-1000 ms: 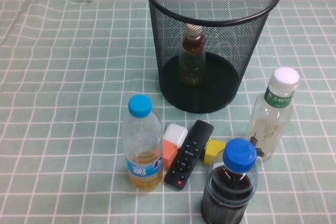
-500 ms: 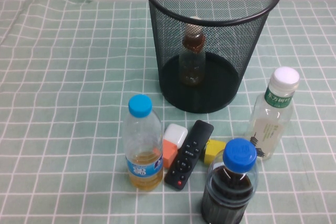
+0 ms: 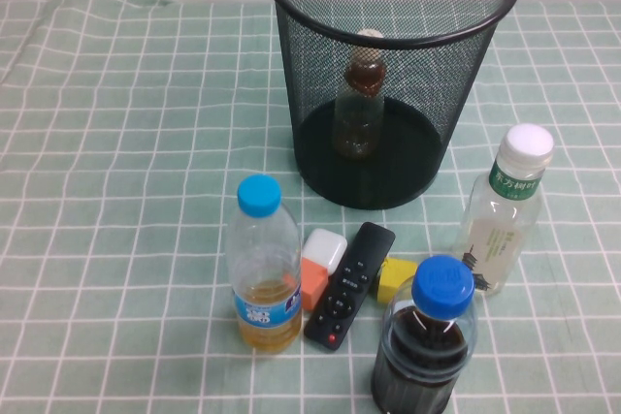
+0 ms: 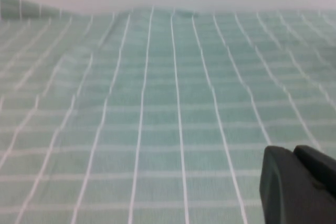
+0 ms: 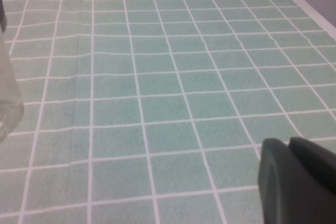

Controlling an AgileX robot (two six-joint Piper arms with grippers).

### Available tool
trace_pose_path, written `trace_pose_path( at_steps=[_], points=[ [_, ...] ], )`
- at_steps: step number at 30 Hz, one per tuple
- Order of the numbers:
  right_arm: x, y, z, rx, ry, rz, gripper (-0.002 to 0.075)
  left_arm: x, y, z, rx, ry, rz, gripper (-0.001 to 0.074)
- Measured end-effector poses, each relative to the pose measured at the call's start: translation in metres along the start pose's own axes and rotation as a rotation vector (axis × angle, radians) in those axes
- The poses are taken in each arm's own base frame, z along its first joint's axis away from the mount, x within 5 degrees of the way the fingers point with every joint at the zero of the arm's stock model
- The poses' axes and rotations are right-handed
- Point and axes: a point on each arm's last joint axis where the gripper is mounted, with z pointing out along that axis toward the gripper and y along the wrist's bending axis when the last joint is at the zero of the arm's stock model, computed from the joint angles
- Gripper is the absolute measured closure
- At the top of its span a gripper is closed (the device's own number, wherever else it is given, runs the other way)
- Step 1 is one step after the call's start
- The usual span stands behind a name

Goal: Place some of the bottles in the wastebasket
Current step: Pick up a bottle from the table with right arm

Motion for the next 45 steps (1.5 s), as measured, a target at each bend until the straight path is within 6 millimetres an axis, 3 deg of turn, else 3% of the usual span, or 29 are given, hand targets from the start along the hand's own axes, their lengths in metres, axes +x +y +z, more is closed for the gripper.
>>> trace_pose_path(
  at_steps=[5, 37, 45],
  points=[
    [0.0, 0.0, 0.0, 0.0, 0.0, 0.0, 0.0734, 0.014, 0.0, -0.001, -0.002, 0.142, 0.007, 0.0737],
    [-0.001, 0.0, 0.0, 0.004, -0.016, -0.018, 0.0734, 0.014, 0.0, -0.001, -0.001, 0.146, 0.006, 0.0738],
    [-0.025, 0.004, -0.003, -0.09, -0.27, 0.363, 0.0734, 0.014, 0.0, -0.001, -0.001, 0.148, 0.006, 0.0738]
  ],
)
